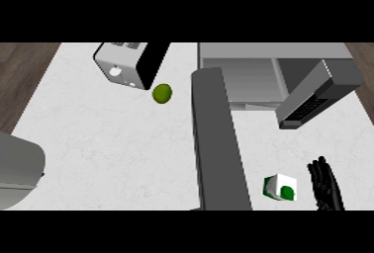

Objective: Pick up the milk, place it into the microwave and close the microwave

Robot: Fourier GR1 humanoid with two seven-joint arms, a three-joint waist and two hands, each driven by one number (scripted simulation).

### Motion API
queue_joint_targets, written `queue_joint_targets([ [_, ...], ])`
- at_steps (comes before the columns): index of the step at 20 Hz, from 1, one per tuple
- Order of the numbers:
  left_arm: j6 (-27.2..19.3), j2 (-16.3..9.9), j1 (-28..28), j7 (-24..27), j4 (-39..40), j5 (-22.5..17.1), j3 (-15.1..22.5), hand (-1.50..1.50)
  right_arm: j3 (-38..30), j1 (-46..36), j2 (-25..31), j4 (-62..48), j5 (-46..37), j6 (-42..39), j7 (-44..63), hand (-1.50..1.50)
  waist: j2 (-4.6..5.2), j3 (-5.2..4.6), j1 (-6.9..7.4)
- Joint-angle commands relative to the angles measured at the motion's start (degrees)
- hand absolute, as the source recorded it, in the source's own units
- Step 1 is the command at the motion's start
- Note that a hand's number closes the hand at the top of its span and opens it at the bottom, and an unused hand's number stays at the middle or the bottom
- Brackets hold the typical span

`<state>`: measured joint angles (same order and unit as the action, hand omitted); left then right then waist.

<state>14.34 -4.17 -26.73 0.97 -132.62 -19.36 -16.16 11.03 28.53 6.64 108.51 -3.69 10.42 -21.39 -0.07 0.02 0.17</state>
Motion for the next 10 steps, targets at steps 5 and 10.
queue_joint_targets([
  [5, 3.1, 3.8, -3.1, 1.8, -1.4, 1.3, -0.1, -1.5, -9.4, -6.1, 1.9, -17.3, 5.5, -4.2, -9.2, -1.5, 0.0, 0.0, 0.17],
  [10, 4.9, 0.2, 0.4, -0.1, 2.4, -3.9, -7.3, -1.5, -10.1, -8.7, 1.5, -24.4, 5.3, -6.0, -13.9, -1.5, 0.03, -0.01, 0.07],
])
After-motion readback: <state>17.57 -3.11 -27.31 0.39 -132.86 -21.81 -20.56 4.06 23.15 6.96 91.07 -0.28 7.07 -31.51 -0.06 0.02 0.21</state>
